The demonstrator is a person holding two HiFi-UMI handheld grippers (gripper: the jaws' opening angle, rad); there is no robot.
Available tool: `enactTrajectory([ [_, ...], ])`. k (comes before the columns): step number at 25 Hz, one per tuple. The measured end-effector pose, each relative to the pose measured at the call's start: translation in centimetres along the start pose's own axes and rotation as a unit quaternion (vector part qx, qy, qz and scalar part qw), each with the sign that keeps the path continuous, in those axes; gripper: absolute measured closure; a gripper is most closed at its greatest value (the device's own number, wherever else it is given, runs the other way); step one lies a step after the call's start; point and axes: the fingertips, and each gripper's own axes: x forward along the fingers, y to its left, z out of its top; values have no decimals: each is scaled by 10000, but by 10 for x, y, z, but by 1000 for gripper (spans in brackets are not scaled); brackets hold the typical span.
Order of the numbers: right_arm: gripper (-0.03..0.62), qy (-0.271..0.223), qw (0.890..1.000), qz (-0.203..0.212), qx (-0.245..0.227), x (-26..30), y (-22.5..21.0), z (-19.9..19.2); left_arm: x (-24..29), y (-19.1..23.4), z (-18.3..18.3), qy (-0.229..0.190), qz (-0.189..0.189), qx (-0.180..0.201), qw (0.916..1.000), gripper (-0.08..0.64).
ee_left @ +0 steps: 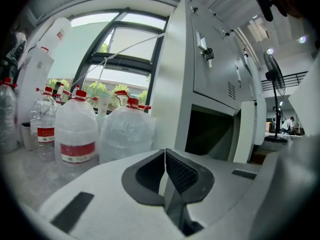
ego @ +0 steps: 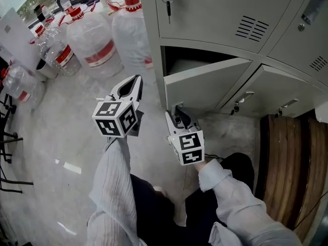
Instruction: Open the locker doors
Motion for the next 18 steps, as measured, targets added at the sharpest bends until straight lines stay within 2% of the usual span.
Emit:
enactTrajectory([
  [10, 492, 469, 9964, 650, -263, -38, 8, -16, 3, -27, -4, 194, -187, 223, 9994, 548],
  [18, 491, 731, 9886, 1217, -498, -75, 8, -28, 14, -55, -14, 330, -498, 273, 9978, 549],
])
